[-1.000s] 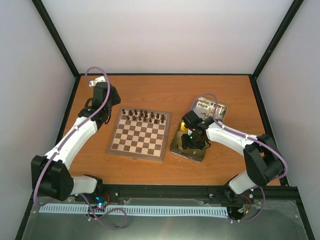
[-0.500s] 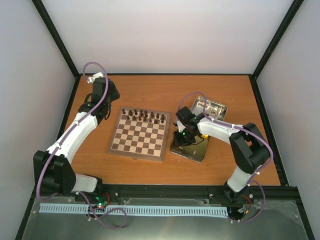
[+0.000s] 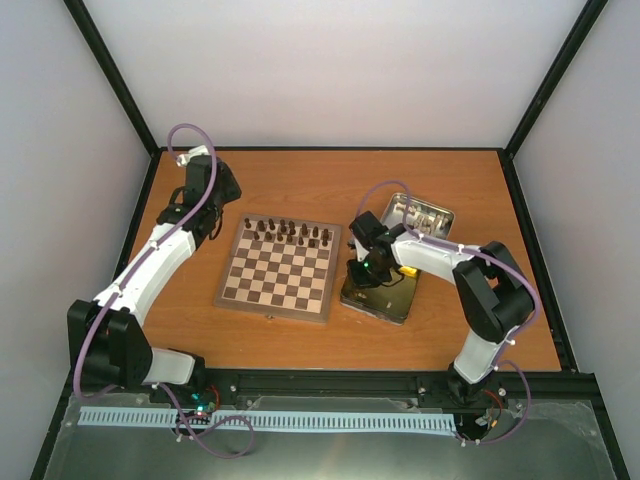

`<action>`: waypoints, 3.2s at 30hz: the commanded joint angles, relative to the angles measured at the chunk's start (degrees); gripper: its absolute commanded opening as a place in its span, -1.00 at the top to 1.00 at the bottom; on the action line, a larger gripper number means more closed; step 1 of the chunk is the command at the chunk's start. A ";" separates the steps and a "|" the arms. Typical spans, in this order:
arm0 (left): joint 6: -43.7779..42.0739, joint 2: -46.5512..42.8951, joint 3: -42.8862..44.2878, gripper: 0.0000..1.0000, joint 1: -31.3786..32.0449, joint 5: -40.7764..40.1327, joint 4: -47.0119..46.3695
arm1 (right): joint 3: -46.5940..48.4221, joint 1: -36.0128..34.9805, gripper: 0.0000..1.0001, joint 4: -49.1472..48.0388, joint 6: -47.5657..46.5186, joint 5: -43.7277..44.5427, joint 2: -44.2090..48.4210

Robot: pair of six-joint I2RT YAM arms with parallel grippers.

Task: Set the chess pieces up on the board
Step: Pick up the chess piece from the storage box, then place the chess piece on the chessboard.

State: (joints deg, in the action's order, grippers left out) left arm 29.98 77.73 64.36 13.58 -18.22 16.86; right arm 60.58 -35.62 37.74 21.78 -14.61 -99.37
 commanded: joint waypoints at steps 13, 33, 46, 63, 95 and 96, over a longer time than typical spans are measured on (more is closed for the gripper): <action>1.58 -6.75 -3.15 -0.09 -0.49 0.46 3.77 | 17.00 -0.94 0.90 9.04 -1.24 4.13 4.33; 6.02 -38.40 -12.41 -0.18 -0.49 2.23 19.44 | 61.94 -14.82 0.91 5.19 2.10 3.29 -28.81; 4.18 -45.57 -11.76 -0.20 -0.49 6.20 20.50 | 75.95 -18.32 0.91 5.01 2.61 9.44 -42.29; 5.65 -44.86 -15.45 -0.20 -0.49 7.75 19.79 | 75.81 -18.51 0.88 -5.77 -4.80 17.36 -48.02; 5.97 -45.58 -16.88 -0.21 -0.49 6.65 20.49 | 76.32 -18.52 0.50 -7.05 -6.79 17.49 -50.55; 5.89 -45.57 -16.83 -0.21 -0.49 6.54 20.58 | 76.43 -18.52 0.49 -6.94 -6.69 17.39 -50.38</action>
State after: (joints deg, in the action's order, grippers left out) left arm 35.53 32.73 46.85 13.50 -11.09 37.01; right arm 134.74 -53.67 32.16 15.44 2.70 -148.38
